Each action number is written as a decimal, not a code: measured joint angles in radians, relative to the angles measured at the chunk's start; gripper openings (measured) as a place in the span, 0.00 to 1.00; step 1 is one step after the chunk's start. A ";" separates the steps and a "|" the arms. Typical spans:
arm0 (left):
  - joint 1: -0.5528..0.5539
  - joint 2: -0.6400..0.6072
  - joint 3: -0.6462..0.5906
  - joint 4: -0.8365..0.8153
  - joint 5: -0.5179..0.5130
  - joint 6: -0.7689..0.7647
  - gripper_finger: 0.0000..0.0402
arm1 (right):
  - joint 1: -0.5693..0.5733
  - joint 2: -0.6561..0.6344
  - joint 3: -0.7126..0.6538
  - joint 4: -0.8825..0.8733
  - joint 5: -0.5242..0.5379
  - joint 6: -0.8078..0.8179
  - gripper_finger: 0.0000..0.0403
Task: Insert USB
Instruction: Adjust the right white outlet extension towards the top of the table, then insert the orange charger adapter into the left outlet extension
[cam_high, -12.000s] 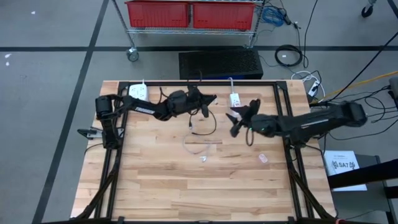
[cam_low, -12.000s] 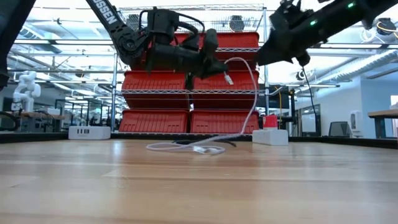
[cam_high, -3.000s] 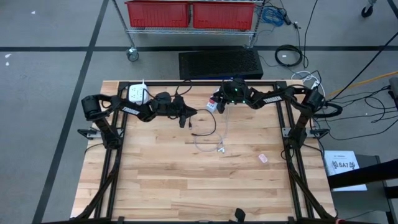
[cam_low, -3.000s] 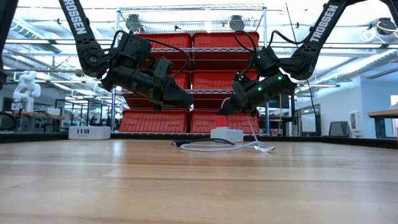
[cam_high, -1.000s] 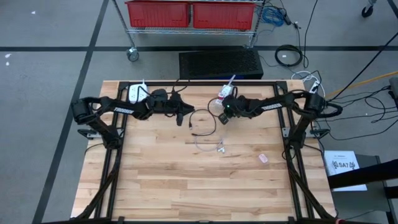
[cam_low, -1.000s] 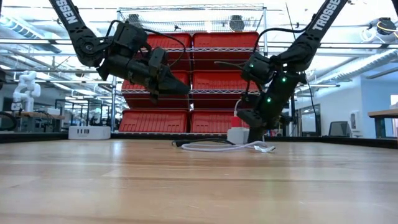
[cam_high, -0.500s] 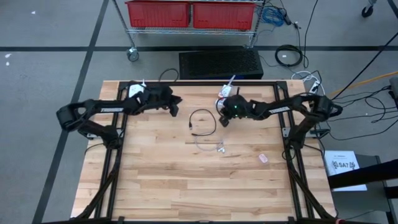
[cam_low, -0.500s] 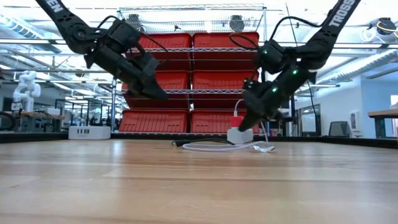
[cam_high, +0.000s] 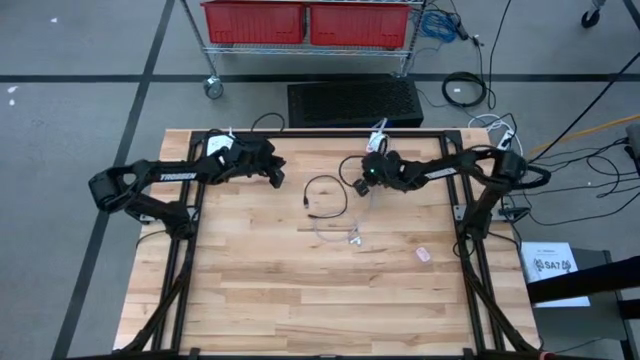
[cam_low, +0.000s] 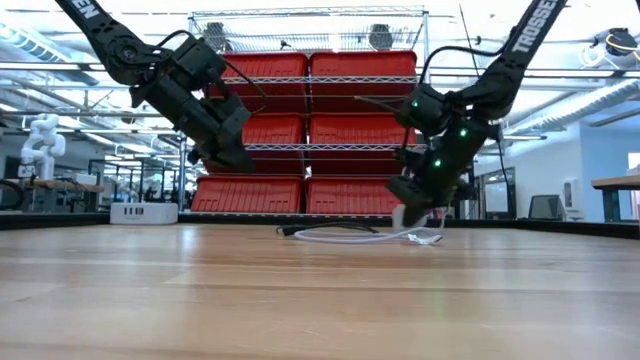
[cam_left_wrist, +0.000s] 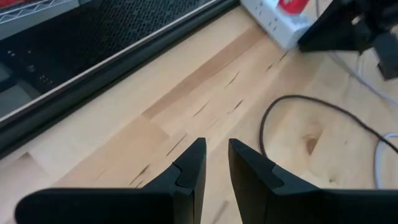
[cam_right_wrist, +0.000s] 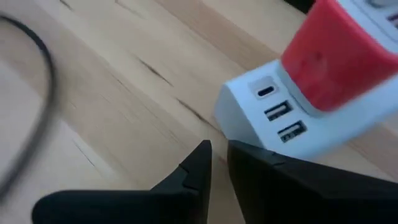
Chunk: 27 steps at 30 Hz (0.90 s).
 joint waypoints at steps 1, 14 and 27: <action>0.000 0.000 0.000 -0.004 0.000 0.000 0.19 | -0.003 -0.018 0.000 -0.035 0.011 0.002 0.12; -0.022 0.000 -0.086 0.176 0.104 -0.053 0.12 | 0.079 -0.512 0.002 -0.583 -0.125 -0.024 0.14; -0.119 0.000 -0.125 0.294 0.269 -0.054 0.02 | 0.524 -0.686 0.001 -1.058 -0.448 0.564 0.47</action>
